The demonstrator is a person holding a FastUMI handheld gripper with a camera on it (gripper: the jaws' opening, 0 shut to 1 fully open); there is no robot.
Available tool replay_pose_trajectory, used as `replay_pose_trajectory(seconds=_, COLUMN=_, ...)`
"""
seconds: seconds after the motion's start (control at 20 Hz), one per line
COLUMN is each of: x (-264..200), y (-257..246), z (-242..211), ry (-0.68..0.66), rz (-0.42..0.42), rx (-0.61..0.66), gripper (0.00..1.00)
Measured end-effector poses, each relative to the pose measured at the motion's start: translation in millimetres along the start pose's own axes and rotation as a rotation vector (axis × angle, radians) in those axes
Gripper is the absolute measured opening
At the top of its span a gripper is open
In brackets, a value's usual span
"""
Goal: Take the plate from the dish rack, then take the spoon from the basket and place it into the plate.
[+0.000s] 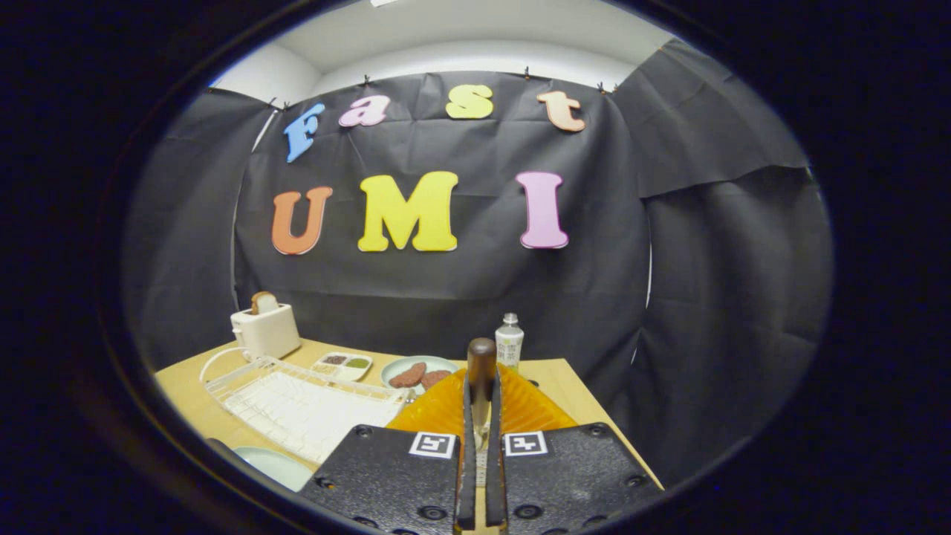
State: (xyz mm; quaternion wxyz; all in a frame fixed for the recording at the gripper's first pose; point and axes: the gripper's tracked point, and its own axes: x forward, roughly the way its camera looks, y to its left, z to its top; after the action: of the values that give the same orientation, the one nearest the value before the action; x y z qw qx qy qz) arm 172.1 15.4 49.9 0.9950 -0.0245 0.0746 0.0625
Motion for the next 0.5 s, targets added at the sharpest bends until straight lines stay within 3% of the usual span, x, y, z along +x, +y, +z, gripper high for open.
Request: replay_pose_trajectory(seconds=0.5, x=-80, y=124, z=-11, ry=0.017, rz=0.214, rx=0.008, gripper=0.10)
